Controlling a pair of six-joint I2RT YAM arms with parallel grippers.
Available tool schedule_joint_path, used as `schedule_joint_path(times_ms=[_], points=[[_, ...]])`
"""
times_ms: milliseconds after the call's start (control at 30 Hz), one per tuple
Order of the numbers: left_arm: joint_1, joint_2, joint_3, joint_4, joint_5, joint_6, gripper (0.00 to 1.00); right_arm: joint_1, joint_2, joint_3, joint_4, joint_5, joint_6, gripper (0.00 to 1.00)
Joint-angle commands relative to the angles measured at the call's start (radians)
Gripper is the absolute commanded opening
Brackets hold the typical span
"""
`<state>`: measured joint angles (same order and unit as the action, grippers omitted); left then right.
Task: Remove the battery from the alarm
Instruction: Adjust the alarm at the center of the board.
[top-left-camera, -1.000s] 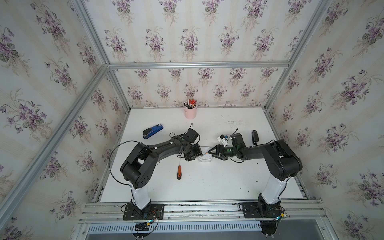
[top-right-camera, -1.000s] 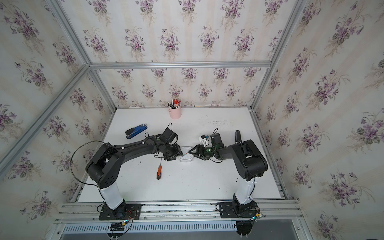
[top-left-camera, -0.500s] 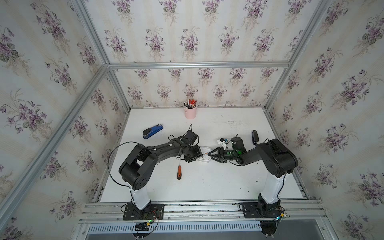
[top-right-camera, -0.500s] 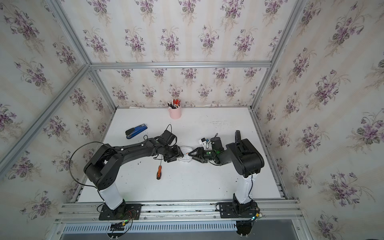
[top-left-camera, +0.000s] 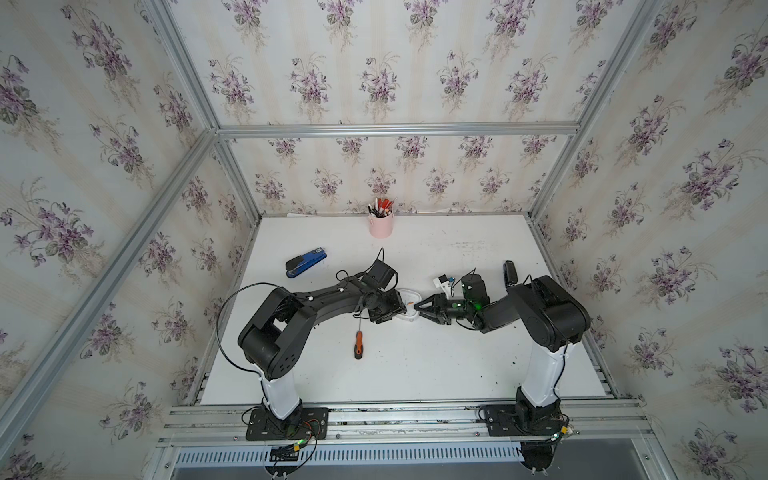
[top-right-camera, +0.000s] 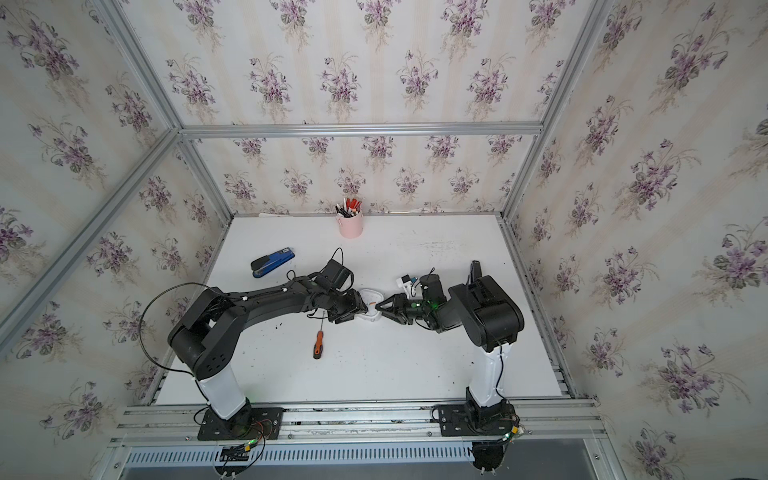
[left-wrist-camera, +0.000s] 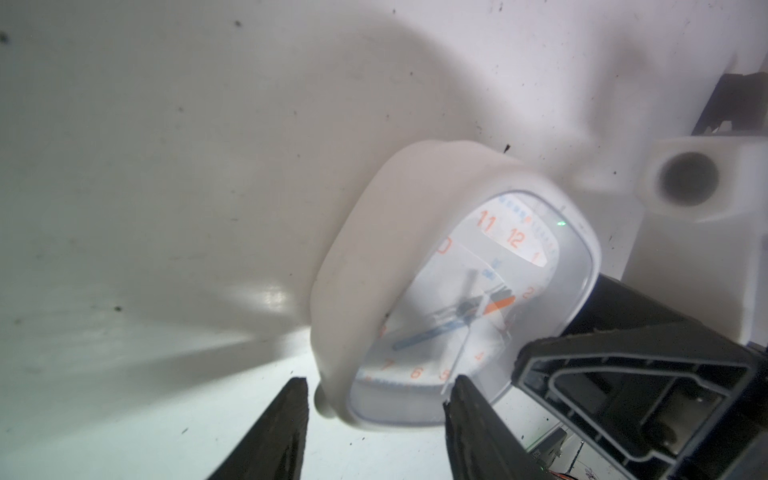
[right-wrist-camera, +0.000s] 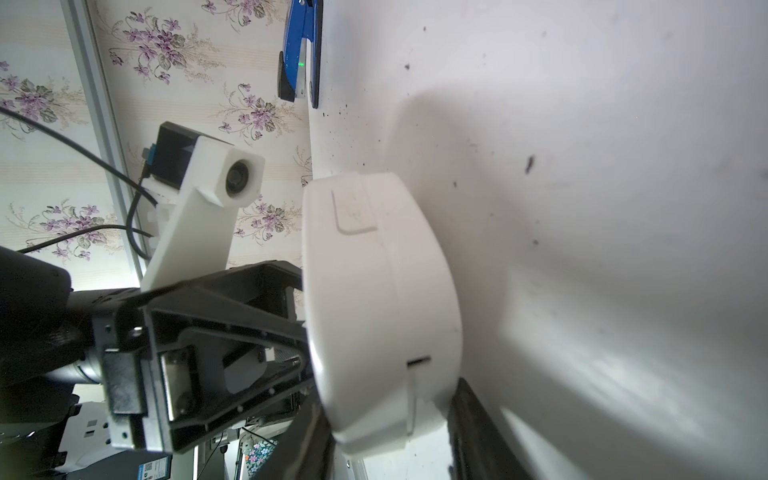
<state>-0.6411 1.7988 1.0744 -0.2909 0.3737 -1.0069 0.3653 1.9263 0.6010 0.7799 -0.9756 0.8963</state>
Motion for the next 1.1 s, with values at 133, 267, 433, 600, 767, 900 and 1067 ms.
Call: schedule_joint_path(times_ms=[133, 267, 433, 600, 767, 900, 1067], points=[[0.001, -0.004, 0.012, -0.091, -0.03, 0.047, 0.59, 0.006, -0.04, 0.028, -0.038, 0.012, -0.054, 0.31], [0.007, -0.019, 0.025, -0.111, -0.039, 0.064, 0.62, 0.007, -0.076, 0.053, -0.135, 0.031, -0.114, 0.27], [0.017, -0.041, 0.027, -0.13, -0.04, 0.072, 0.65, 0.009, -0.126, 0.099, -0.323, 0.076, -0.23, 0.21], [0.041, -0.09, 0.03, -0.153, -0.042, 0.082, 0.66, 0.008, -0.185, 0.159, -0.559, 0.159, -0.386, 0.2], [0.077, -0.142, 0.04, -0.185, -0.05, 0.108, 0.67, 0.011, -0.265, 0.224, -0.772, 0.287, -0.518, 0.17], [0.104, -0.17, 0.05, -0.206, -0.065, 0.128, 0.67, 0.016, -0.32, 0.273, -0.904, 0.4, -0.591, 0.18], [0.127, -0.18, 0.054, -0.218, -0.061, 0.149, 0.67, 0.038, -0.382, 0.356, -1.095, 0.595, -0.713, 0.18]])
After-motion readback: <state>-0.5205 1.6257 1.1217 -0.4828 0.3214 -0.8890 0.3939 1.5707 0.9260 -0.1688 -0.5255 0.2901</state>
